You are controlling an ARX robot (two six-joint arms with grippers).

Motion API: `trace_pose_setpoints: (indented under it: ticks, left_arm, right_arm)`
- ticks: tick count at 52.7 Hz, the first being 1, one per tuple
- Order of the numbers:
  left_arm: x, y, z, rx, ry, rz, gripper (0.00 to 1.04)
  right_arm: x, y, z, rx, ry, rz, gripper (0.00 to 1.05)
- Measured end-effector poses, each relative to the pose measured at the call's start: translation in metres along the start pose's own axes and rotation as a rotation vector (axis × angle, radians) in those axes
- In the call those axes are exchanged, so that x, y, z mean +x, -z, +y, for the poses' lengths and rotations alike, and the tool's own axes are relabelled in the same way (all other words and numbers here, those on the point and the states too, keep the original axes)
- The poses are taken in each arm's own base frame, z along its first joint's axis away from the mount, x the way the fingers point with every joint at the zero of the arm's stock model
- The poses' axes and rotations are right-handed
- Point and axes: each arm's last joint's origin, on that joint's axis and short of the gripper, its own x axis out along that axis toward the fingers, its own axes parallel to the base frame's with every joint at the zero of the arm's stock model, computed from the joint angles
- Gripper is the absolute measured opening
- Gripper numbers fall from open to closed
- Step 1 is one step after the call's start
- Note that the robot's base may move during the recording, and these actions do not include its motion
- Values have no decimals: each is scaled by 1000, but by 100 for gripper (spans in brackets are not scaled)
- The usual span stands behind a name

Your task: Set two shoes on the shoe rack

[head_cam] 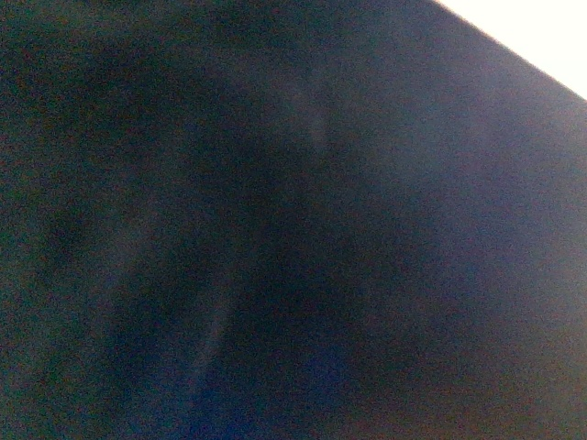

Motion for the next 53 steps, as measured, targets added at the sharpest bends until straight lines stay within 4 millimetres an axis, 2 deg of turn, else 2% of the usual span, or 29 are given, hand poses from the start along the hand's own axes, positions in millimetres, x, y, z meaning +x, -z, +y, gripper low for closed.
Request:
trace_pose_setpoints:
  ticks: [8, 12, 14, 17, 18, 19, 22, 25, 26, 27, 30, 33, 42, 48, 53]
  left_arm:
    - [-2, -19, 0, 284, 78, 101, 2]
    - [-3, -38, 3, 368, 205, 235, 2]
    - [-1, -46, 13, 334, 284, 296, 2]
    - [-5, -49, 47, 195, 438, 317, 2]
    - [-10, -47, 73, 106, 527, 281, 2]
    - [-14, -41, 96, 13, 608, 248, 2]
    - [-16, -28, 142, -163, 774, 175, 2]
    - [-12, -14, 175, -305, 910, 137, 2]
    - [-8, -4, 196, -389, 997, 105, 2]
    - [-6, 0, 202, -419, 1022, 92, 2]
    - [3, 19, 240, -574, 1156, 24, 2]
    - [12, 25, 261, -670, 1209, -18, 2]
    - [10, 4, 294, -724, 1174, -167, 2]
    - [11, 4, 315, -778, 1168, -221, 2]
    - [9, -2, 342, -810, 1127, -362, 2]
  right_arm:
    - [0, 0, 0, 0, 3, 0, 2]
    - [0, 0, 0, 0, -2, 0, 2]
    - [0, 0, 0, 0, -5, 0, 2]
    - [0, 0, 0, 1, 6, 0, 2]
    - [0, 0, -1, 1, 11, 0, 2]
    - [0, 0, 0, 0, 11, 1, 2]
    - [0, 0, 0, -1, -5, 0, 2]
    - [0, 0, 0, 0, -11, -1, 2]
    - [0, 0, 0, 0, -10, 0, 2]
    - [0, 0, 0, 0, -7, 0, 2]
    - [0, 0, -1, 1, 10, 0, 2]
    - [0, 0, 0, 0, 12, 0, 2]
    - [0, 0, 0, -1, -1, 0, 2]
    - [0, 0, 0, 0, 6, 0, 2]
    - [0, 0, 0, 0, 2, 0, 2]
